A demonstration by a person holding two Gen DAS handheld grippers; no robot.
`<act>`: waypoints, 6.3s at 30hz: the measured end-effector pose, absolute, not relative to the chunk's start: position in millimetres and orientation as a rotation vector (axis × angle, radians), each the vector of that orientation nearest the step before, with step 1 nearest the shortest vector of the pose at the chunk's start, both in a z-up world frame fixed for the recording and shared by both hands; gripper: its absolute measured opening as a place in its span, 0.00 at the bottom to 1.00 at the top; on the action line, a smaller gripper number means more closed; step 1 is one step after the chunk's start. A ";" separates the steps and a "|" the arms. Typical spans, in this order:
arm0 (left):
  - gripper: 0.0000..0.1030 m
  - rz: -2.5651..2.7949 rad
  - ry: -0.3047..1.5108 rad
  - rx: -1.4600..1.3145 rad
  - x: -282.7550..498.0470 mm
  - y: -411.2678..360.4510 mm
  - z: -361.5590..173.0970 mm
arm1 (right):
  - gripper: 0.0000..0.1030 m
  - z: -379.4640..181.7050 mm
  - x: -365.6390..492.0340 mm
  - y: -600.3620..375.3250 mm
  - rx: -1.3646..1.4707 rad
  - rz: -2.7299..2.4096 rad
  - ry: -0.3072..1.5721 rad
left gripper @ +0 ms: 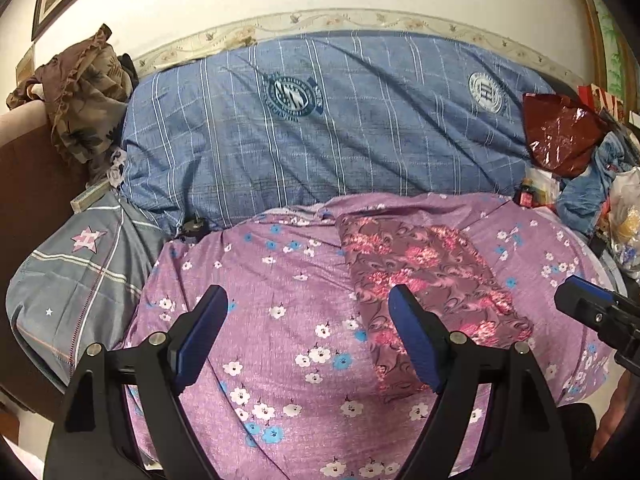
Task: Fold small clothes
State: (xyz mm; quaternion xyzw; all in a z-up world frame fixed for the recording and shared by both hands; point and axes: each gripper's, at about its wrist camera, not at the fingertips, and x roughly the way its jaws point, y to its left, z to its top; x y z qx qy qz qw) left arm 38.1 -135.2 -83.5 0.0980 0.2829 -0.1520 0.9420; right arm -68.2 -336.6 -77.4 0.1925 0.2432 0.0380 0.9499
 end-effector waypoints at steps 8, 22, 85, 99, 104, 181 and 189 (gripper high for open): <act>0.81 -0.303 0.643 0.220 69.0 -145.9 -115.5 | 0.53 -108.6 -46.5 -359.7 0.436 0.012 0.558; 0.81 -0.339 0.693 0.219 119.8 -177.9 -160.1 | 0.28 -166.7 9.3 -393.3 0.513 -0.043 0.688; 0.83 -0.568 0.838 0.155 158.1 -189.2 -217.9 | 0.66 -201.5 27.1 -491.0 0.783 -0.185 0.631; 0.83 -0.576 0.839 0.145 160.4 -192.9 -217.6 | 0.66 -197.5 38.3 -472.0 0.721 -0.116 0.660; 0.83 -0.591 0.855 0.144 159.8 -197.2 -221.1 | 0.66 -198.6 41.7 -478.2 0.719 -0.119 0.667; 0.69 -0.582 0.929 0.162 196.9 -204.9 -229.6 | 0.08 -189.4 180.2 -423.6 0.435 -0.129 0.898; 0.73 -0.581 0.985 0.103 205.1 -198.1 -229.0 | 0.10 -182.8 229.2 -419.7 0.415 -0.156 0.942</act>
